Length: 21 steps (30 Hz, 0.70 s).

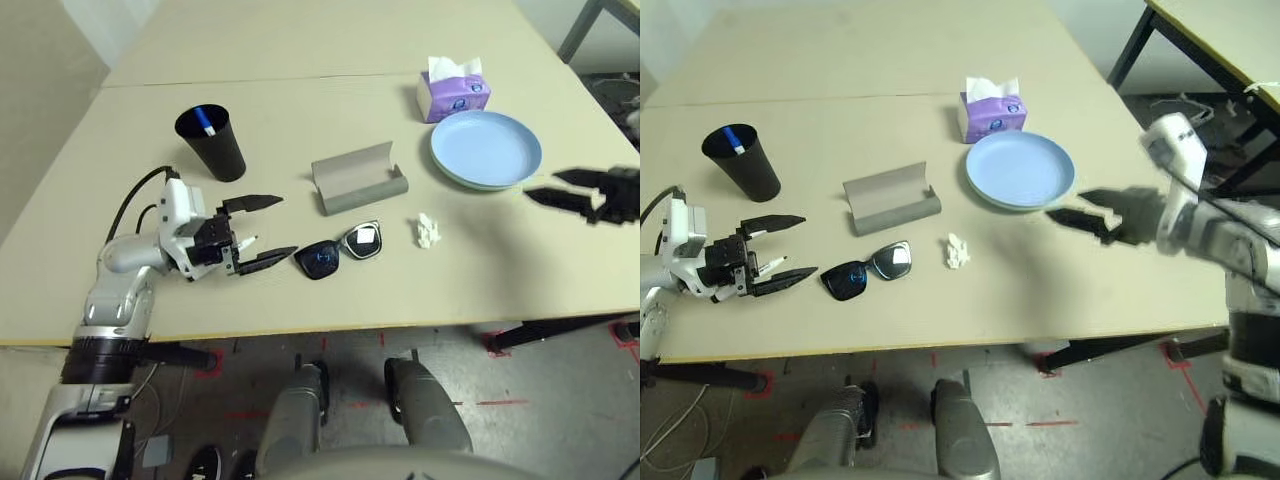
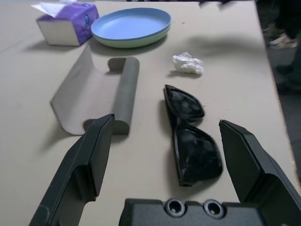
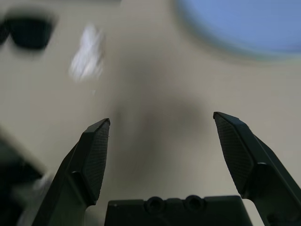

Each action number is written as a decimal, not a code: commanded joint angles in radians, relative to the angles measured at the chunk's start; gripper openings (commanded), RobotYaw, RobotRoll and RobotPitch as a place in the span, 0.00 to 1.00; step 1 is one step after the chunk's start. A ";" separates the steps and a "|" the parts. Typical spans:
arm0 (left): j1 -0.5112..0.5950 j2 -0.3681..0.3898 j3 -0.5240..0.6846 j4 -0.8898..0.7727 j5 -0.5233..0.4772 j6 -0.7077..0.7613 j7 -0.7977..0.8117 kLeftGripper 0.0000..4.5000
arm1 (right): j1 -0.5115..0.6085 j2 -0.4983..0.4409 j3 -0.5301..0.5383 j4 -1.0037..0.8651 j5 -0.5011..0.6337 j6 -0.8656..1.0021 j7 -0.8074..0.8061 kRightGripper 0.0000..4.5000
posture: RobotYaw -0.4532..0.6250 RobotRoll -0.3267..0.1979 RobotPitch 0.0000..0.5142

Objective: Organize and tidy the items on the table.

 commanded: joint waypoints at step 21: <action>0.046 0.005 -0.006 -0.057 0.008 0.033 -0.016 1.00 | -0.151 0.353 0.315 0.042 -0.218 -0.324 -0.115 1.00 | 0.22 0.62 0.41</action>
